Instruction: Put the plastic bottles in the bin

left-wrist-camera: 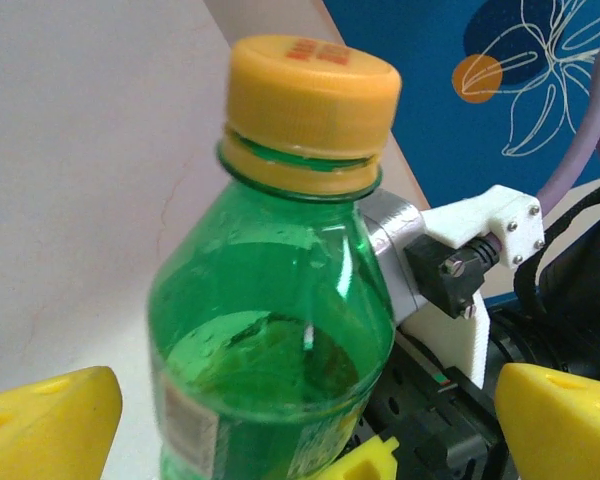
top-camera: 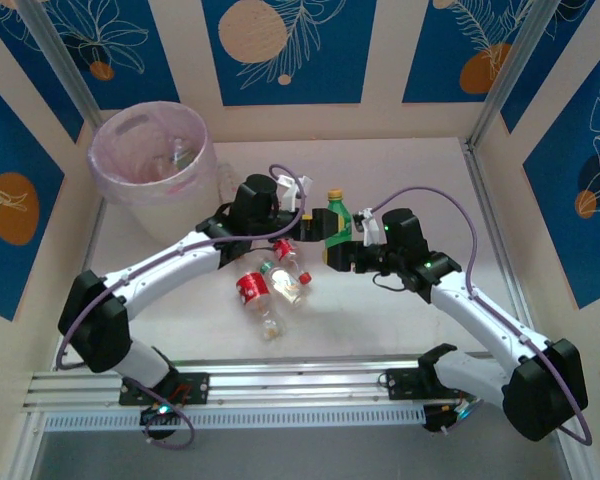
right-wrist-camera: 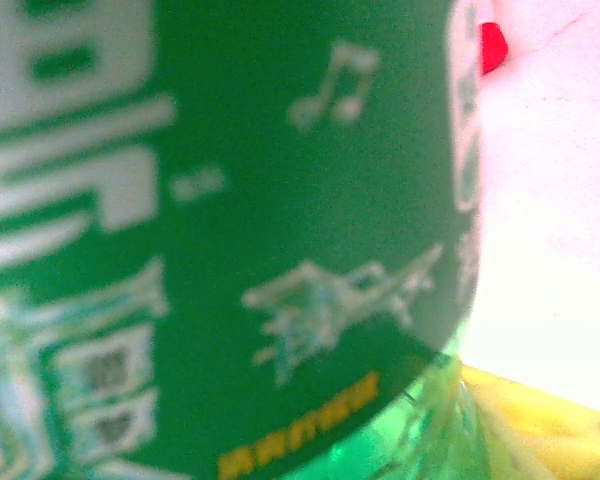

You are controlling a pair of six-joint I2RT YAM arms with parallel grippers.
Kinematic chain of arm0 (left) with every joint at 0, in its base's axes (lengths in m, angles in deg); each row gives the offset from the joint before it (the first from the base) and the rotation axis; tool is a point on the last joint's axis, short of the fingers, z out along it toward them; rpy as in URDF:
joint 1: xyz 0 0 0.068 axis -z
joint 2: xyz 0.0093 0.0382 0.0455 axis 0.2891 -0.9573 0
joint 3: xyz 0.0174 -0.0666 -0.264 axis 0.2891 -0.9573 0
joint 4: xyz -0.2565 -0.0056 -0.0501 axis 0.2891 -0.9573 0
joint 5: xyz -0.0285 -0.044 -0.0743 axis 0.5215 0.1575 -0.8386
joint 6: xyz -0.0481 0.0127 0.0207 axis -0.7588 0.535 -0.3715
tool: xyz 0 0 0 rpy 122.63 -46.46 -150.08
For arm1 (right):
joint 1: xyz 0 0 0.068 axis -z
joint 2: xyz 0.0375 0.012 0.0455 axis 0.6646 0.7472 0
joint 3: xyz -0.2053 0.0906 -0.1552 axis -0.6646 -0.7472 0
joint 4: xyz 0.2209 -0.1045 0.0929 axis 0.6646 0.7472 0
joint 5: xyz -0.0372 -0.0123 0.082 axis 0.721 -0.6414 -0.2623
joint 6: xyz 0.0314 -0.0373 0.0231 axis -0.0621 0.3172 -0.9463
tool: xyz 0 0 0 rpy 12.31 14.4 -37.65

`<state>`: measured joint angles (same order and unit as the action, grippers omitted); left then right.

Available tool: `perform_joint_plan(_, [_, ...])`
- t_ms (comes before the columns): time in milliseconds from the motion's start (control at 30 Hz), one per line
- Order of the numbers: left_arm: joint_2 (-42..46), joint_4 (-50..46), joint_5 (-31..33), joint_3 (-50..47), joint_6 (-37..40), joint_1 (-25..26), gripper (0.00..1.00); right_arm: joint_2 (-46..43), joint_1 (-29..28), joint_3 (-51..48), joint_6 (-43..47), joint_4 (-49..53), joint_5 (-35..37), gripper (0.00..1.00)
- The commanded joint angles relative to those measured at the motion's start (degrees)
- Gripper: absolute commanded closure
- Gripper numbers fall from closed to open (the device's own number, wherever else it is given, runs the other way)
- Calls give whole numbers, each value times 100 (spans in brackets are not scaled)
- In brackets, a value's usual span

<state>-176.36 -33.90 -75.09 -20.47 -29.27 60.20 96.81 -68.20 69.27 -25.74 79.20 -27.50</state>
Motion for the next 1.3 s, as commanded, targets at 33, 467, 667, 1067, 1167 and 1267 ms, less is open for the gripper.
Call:
perform_joint_plan(33, [-180, 263, -122, 203, -33, 90, 10, 61, 18, 145, -91, -223, -337, 49])
perform_joint_plan(467, [-512, 378, -200, 281, -59, 116, 18, 172, 18, 238, -133, -302, -444, 48])
perform_joint_plan(667, [-504, 369, -128, 270, -37, 110, 37, 145, 18, 222, -124, -284, -412, 48])
perform_joint_plan(1067, [-480, 317, -6, 226, 5, 113, 49, 40, 57, 322, 34, 210, -236, 25])
perform_joint_plan(1167, [-483, 299, 37, 232, 24, 101, 53, -31, 101, 412, 173, 476, -208, 16])
perform_joint_plan(1267, [-489, 288, 76, 233, 41, 99, 60, -130, 188, 522, 335, 803, -168, 11])
